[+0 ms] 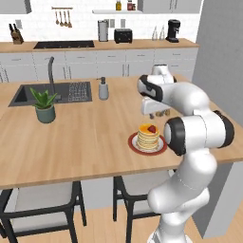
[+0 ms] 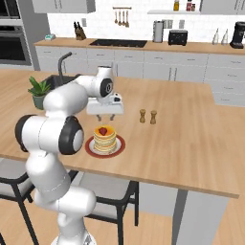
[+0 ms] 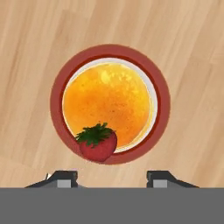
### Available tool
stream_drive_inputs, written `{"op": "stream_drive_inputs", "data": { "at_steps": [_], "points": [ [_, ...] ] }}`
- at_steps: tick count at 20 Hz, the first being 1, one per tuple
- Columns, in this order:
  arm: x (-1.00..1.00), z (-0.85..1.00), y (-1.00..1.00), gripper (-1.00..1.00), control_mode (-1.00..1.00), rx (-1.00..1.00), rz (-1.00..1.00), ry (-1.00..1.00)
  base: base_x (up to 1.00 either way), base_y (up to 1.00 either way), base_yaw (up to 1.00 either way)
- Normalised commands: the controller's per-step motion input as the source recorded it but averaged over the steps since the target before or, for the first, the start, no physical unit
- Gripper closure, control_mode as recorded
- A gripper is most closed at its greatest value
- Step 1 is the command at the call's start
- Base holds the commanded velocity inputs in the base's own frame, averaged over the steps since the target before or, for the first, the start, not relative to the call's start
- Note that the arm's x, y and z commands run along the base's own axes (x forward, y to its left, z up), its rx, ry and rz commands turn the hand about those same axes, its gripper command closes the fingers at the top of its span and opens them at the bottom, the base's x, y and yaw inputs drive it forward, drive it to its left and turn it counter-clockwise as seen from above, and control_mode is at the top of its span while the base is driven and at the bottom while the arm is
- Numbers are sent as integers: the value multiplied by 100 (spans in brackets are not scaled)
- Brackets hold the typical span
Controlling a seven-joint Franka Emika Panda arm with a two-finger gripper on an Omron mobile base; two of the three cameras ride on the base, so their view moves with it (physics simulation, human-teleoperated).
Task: Take the strawberry from the fridge and place it on top of the pancake, located on the dining counter.
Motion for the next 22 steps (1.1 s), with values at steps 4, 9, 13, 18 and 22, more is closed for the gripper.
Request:
{"op": "stream_drive_inputs", "data": {
  "at_steps": [4, 9, 13, 18, 22],
  "points": [
    [-84, 43, 11, -100, -100, -8, 0, -11, 0, 0, 0],
    [-100, 3, 40, -100, -100, 0, 0, -10, 0, 0, 0],
    [-100, -8, 71, -100, -100, 0, 0, -11, 0, 0, 0],
    [-100, -9, 100, -100, -100, -1, 0, -2, 0, 0, 0],
    [-100, -7, 99, -100, -100, -3, -13, 0, 0, 0, 0]
  ]
}}
